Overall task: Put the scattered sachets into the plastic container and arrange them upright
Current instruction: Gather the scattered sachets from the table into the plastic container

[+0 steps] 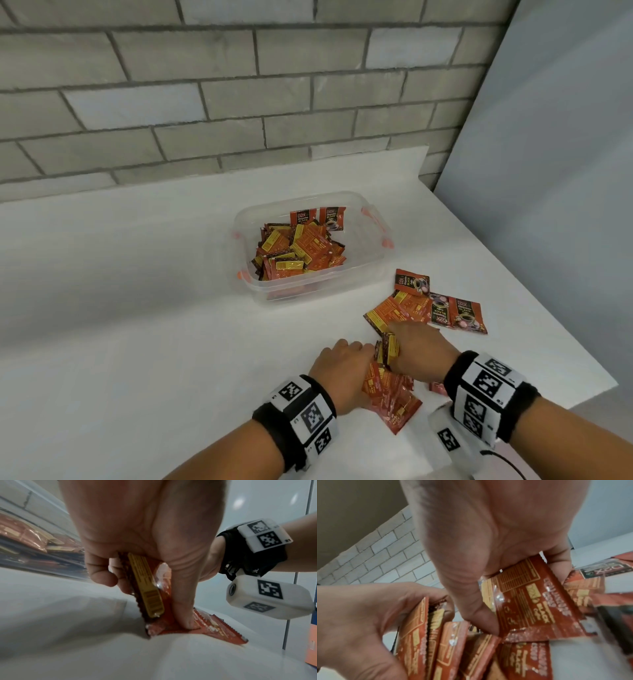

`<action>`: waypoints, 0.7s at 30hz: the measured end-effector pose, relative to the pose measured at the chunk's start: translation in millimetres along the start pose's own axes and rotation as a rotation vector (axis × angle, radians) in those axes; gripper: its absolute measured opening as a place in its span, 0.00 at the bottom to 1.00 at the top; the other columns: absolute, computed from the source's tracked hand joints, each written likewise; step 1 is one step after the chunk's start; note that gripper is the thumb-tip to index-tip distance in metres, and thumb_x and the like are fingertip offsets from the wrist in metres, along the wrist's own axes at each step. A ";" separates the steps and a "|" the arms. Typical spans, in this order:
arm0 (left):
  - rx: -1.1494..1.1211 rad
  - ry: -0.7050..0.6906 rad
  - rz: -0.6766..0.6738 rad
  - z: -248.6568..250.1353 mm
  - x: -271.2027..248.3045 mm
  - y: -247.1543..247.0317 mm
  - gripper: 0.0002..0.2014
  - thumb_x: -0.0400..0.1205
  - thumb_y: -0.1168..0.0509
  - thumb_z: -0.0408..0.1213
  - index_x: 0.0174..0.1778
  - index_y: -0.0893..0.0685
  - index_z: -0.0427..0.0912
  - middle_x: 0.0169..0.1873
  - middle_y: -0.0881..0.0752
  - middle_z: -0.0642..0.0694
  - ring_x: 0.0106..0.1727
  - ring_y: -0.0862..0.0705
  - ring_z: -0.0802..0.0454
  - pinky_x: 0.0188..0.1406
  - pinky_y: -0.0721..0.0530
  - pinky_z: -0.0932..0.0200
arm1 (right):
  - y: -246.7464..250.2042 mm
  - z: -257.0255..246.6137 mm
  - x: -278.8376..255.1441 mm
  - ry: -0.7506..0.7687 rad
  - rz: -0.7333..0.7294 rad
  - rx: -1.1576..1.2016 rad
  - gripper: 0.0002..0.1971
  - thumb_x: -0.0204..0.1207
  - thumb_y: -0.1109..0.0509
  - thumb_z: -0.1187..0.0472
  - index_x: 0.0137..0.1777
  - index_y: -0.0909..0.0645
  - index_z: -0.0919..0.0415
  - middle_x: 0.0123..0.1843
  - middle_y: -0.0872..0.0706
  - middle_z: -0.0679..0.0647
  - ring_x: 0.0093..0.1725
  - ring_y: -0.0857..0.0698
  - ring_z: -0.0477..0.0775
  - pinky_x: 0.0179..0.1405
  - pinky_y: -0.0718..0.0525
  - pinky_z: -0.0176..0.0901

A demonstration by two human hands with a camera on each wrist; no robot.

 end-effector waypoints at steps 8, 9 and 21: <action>-0.571 0.120 0.102 -35.9 -22.3 43.5 0.23 0.77 0.27 0.41 0.64 0.28 0.46 0.51 0.15 0.49 0.46 0.17 0.54 0.41 0.19 0.61 | 38.9 -2.1 -5.1 0.043 -0.002 0.215 0.25 0.79 0.31 0.55 0.72 0.34 0.56 0.58 0.16 0.54 0.50 0.17 0.50 0.47 0.18 0.40; -0.675 0.145 0.158 -41.7 -28.7 54.6 0.20 0.77 0.27 0.38 0.62 0.26 0.46 0.49 0.14 0.51 0.45 0.16 0.55 0.42 0.17 0.62 | 48.1 -1.8 -4.0 0.041 0.007 0.260 0.22 0.80 0.33 0.56 0.71 0.34 0.56 0.56 0.16 0.55 0.46 0.17 0.50 0.44 0.19 0.41; -0.992 0.528 0.679 -122.3 -2.3 167.8 0.10 0.73 0.28 0.34 0.49 0.18 0.45 0.45 0.11 0.45 0.46 0.12 0.47 0.48 0.11 0.48 | 141.4 -86.8 79.7 0.145 0.397 0.694 0.11 0.75 0.32 0.67 0.56 0.23 0.57 0.50 0.14 0.51 0.47 0.15 0.51 0.47 0.17 0.43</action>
Point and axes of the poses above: each hand's wrist, its own x-axis towards the middle knuckle, its own y-axis out of the back of the hand, z = x × y, the point moved 1 cm from there along x, towards the middle knuckle
